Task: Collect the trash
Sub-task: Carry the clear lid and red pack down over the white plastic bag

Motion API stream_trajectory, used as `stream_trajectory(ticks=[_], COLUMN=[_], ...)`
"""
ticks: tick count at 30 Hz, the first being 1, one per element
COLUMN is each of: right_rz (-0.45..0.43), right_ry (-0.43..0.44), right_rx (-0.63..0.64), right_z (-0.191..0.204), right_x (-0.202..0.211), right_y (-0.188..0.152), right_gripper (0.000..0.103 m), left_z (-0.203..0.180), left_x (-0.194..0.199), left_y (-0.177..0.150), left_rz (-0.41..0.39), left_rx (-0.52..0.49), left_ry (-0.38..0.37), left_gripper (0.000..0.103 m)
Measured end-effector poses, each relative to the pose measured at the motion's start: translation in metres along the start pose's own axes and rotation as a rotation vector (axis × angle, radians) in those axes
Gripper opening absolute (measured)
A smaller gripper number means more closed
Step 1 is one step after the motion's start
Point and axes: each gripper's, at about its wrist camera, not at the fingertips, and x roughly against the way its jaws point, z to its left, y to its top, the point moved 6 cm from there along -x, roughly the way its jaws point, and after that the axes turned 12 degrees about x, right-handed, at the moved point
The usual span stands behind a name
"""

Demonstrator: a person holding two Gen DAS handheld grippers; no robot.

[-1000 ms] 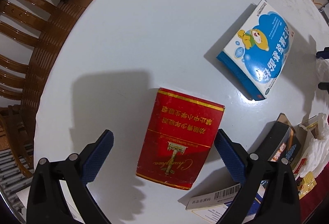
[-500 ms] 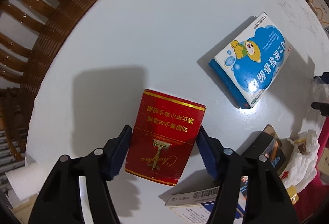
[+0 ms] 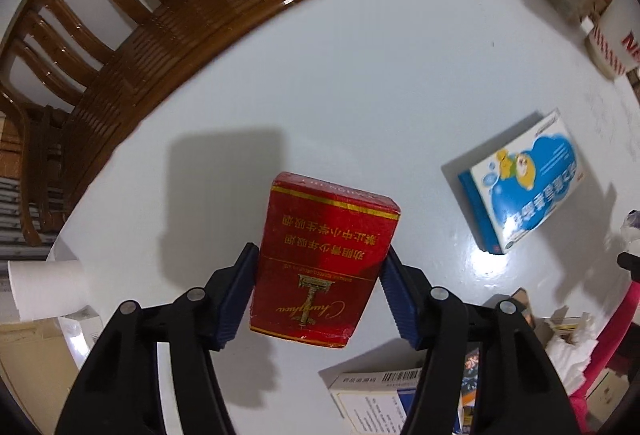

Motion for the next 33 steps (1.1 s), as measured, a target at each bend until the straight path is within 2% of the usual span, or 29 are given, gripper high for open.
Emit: stream_trajectory(ticks=[4, 11, 15, 22, 33], right_rz=[-0.044, -0.122, -0.164, -0.189, -0.202], right_ry=[-0.03, -0.043, -0.047, -0.038, -0.017], right_rx=[0.015, 0.058, 0.092, 0.149, 0.271], right_z=[0.004, 0.018, 0.031, 0.08, 0.152], right_x=[0.019, 0.059, 0.086, 0.091, 0.087], right_y=[0.001, 0.004, 0.004, -0.02, -0.073], right_gripper=[0.04, 0.04, 0.04, 0.04, 0.04], left_z=[0.0, -0.014, -0.023, -0.045, -0.064], left_x=[0.02, 0.064, 0.096, 0.134, 0.123], left_y=[0.001, -0.023, -0.047, -0.114, -0.217], left_rz=[-0.041, -0.104, -0.143, -0.198, -0.228], left_rx=[0.02, 0.024, 0.012, -0.001, 0.048], left_ry=[-0.001, -0.013, -0.019, -0.023, -0.074], left_gripper=[0.059, 0.059, 0.059, 0.059, 0.059])
